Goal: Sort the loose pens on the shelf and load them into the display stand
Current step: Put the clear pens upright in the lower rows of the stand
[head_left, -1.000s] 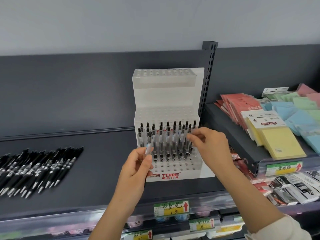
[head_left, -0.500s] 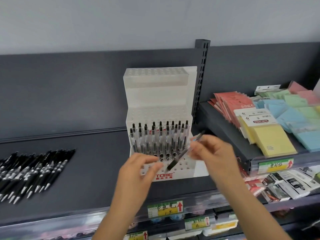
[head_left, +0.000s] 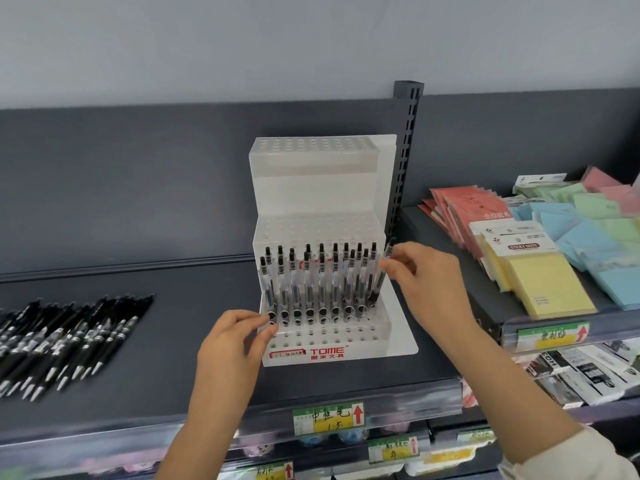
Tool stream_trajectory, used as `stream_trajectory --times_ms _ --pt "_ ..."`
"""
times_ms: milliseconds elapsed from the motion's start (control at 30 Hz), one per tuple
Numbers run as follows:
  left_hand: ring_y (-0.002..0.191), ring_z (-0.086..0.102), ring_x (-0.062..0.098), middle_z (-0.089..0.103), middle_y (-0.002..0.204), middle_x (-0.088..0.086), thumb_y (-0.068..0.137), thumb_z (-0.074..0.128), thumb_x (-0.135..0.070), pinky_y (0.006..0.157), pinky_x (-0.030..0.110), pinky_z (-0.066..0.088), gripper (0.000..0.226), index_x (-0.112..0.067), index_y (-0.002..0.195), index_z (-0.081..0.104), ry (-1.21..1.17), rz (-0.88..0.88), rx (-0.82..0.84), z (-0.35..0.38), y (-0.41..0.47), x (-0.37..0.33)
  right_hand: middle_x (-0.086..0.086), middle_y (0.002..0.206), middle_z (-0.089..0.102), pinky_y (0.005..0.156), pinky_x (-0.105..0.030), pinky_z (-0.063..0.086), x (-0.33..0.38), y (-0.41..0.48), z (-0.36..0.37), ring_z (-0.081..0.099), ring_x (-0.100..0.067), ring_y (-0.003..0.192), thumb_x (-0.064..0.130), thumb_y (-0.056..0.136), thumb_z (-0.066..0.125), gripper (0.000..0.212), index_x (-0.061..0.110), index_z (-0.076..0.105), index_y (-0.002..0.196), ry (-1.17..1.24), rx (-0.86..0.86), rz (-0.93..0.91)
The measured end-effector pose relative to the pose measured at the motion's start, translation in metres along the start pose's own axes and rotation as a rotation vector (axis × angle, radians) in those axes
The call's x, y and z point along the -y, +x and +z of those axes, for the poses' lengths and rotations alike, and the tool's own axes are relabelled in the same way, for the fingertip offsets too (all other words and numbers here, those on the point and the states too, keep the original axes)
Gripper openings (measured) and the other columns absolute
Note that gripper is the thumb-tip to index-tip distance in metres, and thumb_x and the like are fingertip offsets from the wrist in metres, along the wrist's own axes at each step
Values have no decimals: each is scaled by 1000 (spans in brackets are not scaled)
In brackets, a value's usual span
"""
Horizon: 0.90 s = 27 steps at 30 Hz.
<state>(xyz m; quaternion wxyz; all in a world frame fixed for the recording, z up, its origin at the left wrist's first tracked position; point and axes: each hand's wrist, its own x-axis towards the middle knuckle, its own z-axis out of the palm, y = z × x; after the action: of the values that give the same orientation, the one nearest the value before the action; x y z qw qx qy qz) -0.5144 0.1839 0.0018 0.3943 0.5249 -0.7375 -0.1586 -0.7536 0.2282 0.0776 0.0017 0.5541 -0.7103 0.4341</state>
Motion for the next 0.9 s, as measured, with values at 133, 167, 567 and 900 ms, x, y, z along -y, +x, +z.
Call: stream_trajectory --times_ms 133,167,567,900 --pt "71 59 3 59 95 -11 83 69 -23 75 13 42 17 -13 95 76 33 23 -11 2 -1 2 -2 76 68 69 -23 46 -10 1 12 63 -16 70 26 88 64 18 10 71 92 -34 140 46" --pt "71 59 4 60 94 -10 82 70 -22 75 15 43 17 -13 94 76 39 29 -16 3 -1 3 -2 79 70 70 -20 44 -12 0 14 63 -14 71 26 88 64 18 11 72 95 -23 153 60" --pt "81 63 7 62 98 -13 84 67 -34 74 31 56 22 -18 100 73 100 5 -47 -20 -6 7 7 77 62 63 -17 42 -2 -27 -1 56 -3 70 35 83 66 20 17 67 91 33 20 25" --pt "94 63 21 64 113 1 86 66 -29 72 33 54 36 -13 119 64 375 -166 -199 -173 -62 105 16 100 60 79 -19 47 123 -88 100 56 1 88 39 86 61 35 28 58 120 209 423 -158"
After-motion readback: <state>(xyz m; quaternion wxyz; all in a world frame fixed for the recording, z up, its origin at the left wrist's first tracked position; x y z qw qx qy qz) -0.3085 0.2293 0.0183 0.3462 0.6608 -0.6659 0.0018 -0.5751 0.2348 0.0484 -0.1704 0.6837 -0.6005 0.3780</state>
